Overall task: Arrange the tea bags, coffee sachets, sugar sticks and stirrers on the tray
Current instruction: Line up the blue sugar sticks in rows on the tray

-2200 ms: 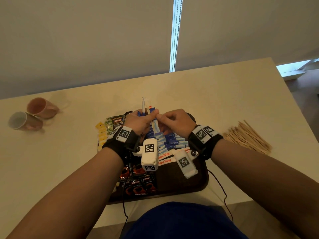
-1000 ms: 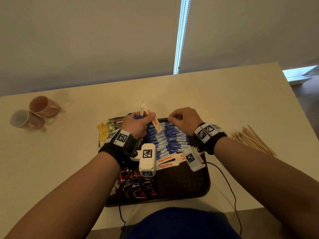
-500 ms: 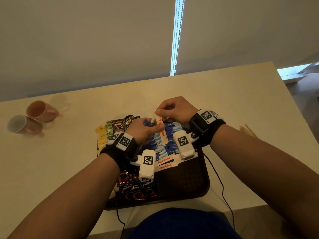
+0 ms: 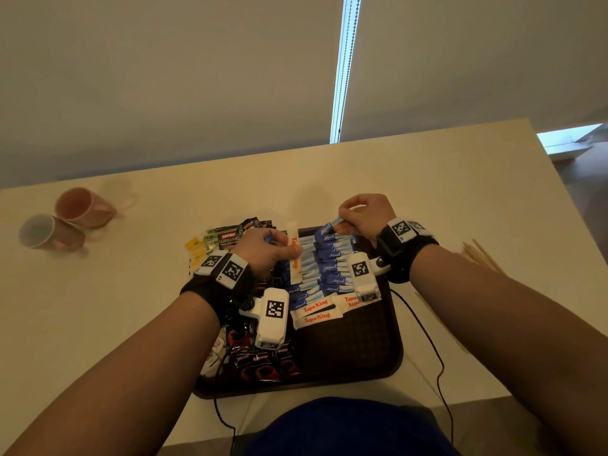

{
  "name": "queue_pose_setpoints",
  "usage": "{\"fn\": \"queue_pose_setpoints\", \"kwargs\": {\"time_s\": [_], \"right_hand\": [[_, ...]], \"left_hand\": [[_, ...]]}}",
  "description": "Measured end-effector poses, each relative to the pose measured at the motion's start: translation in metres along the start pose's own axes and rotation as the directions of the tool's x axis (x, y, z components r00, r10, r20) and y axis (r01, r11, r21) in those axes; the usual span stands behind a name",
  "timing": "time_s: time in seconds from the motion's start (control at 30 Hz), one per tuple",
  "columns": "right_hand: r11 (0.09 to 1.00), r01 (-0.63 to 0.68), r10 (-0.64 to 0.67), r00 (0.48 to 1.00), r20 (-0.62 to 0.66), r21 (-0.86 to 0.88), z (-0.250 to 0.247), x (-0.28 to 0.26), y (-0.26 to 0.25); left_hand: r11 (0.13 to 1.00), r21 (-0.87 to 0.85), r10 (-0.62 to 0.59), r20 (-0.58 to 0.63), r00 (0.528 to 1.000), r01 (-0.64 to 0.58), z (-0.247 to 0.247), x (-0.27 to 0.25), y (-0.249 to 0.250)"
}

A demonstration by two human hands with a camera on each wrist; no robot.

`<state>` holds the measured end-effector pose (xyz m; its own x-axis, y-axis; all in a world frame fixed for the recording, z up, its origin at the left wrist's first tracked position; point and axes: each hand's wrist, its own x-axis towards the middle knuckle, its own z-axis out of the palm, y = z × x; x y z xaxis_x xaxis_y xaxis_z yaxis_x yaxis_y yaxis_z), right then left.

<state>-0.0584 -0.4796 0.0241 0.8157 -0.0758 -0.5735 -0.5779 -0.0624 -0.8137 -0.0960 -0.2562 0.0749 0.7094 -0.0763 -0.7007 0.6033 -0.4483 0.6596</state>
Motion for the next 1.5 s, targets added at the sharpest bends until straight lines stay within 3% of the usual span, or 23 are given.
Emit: {"fn": "queue_pose_setpoints", "kwargs": {"time_s": [0.17,0.33,0.6,0.67,0.73,0.8,0.9,1.0,1.1,1.17,1.3,1.43,1.5], "right_hand": [[0.956,-0.105,0.091,0.994,-0.061,-0.273,0.0,0.012,0.032],[0.824,-0.071,0.012,0.994,-0.108,-0.563,0.003,0.011,0.04],[0.645,0.027,-0.13,0.989,-0.074,-0.764,-0.005,0.01,0.035],[0.682,0.123,-0.203,0.979,-0.025,-0.721,-0.002,0.004,0.025],[0.813,0.21,-0.196,0.977,0.084,-0.543,0.007,-0.008,0.012],[0.924,0.209,-0.133,0.961,0.244,-0.319,0.019,-0.023,-0.001],[0.966,0.193,-0.111,0.91,0.398,-0.172,0.029,-0.038,-0.01],[0.978,0.171,-0.115,0.919,0.377,-0.12,0.029,-0.04,-0.01],[0.994,0.106,-0.095,0.946,0.309,-0.017,0.023,-0.037,-0.005],[0.995,0.085,-0.096,0.954,0.285,0.048,0.019,-0.036,-0.001],[0.995,0.084,-0.097,0.963,0.25,0.059,0.019,-0.034,0.003],[0.997,0.07,-0.075,0.966,0.247,0.028,0.024,-0.035,0.001],[0.997,0.077,-0.077,0.965,0.251,0.008,0.026,-0.035,0.0]], "left_hand": [[0.993,-0.103,0.044,-0.048,0.998,-0.049,0.001,-0.004,0.004],[0.992,-0.128,0.019,-0.022,1.0,-0.022,-0.002,-0.002,0.007],[0.978,-0.197,0.048,-0.075,0.996,-0.062,0.002,-0.001,0.009],[0.96,-0.268,0.057,-0.093,0.994,-0.08,0.004,-0.003,0.012],[0.944,-0.315,0.066,-0.111,0.992,-0.097,0.007,-0.004,0.015],[0.946,-0.305,0.077,-0.117,0.99,-0.109,0.008,-0.001,0.014],[0.972,-0.199,0.106,-0.115,0.988,-0.128,0.01,0.007,0.008],[0.957,-0.263,0.084,-0.14,0.987,-0.119,0.012,0.01,0.008],[0.78,-0.626,-0.031,-0.045,0.999,-0.004,0.011,0.011,0.01],[0.691,-0.723,-0.042,0.001,0.999,0.03,0.008,0.011,0.01],[0.754,-0.656,-0.004,-0.034,0.999,-0.02,0.012,0.011,0.012],[0.858,-0.486,0.118,-0.128,0.985,-0.166,0.017,0.011,0.012],[0.863,-0.451,0.16,-0.181,0.97,-0.227,0.017,0.013,0.01]]}}
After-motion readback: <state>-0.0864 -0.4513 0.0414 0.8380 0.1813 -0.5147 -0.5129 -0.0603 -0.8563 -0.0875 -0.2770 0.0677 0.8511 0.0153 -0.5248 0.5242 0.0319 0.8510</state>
